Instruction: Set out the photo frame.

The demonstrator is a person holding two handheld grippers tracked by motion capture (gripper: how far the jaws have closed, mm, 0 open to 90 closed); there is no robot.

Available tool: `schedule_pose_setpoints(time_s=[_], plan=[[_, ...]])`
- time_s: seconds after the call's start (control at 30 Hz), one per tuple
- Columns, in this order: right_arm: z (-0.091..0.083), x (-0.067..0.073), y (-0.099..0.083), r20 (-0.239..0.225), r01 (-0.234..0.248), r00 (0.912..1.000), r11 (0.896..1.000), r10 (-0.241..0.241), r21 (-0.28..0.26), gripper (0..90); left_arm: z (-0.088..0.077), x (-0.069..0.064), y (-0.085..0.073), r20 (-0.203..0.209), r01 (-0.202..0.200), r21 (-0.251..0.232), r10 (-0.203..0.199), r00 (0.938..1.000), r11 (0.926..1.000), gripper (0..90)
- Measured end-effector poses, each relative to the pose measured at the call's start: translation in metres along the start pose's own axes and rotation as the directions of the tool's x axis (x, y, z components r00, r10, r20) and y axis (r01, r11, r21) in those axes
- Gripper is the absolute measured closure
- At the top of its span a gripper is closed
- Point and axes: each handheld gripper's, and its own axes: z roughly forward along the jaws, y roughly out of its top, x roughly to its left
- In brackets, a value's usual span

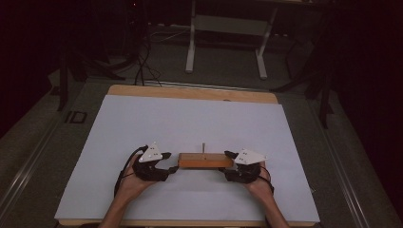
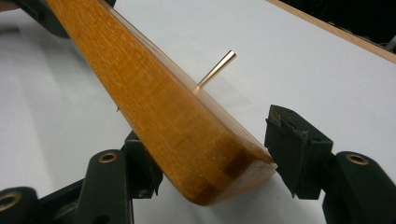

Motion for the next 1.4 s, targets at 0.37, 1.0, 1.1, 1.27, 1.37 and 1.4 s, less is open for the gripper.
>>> schedule_pose_setpoints(time_s=[0.37, 1.0, 1.1, 1.27, 1.37, 1.4], plan=[[0.001, -0.001, 0.001, -0.007, -0.012, 0.9999, 1.0, 0.012, -0.005, 40.3, 0.025, -0.006, 0.012, -0.047, -0.061, -0.016, 0.06, 0.9971, 0.998, 39.1], [0.003, -0.004, 0.004, -0.051, 0.003, 0.9987, 1.0, -0.004, -0.002, 45.6, 0.03, -0.011, 0.021, -0.099, -0.135, -0.026, 0.132, 0.9864, 0.9906, 47.9], [0.003, -0.005, 0.004, -0.054, 0.005, 0.9985, 1.0, -0.005, 0.001, 45.7, 0.03, -0.012, 0.022, -0.101, -0.143, -0.021, 0.14, 0.9851, 0.9896, 48.7], [0.001, -0.007, 0.005, -0.069, -0.016, 0.9975, 1.0, 0.015, -0.012, 45.9, 0.028, -0.011, 0.023, -0.087, -0.14, -0.027, 0.137, 0.9868, 0.9898, 51.6], [-0.001, -0.01, 0.005, -0.083, -0.046, 0.9956, 0.999, 0.043, -0.028, 46.5, 0.027, -0.011, 0.023, -0.083, -0.133, -0.034, 0.13, 0.9881, 0.9906, 54.0], [-0.001, -0.01, 0.005, -0.083, -0.046, 0.9956, 0.999, 0.043, -0.028, 46.5, 0.027, -0.011, 0.023, -0.083, -0.133, -0.034, 0.13, 0.9881, 0.9906, 54.3]])
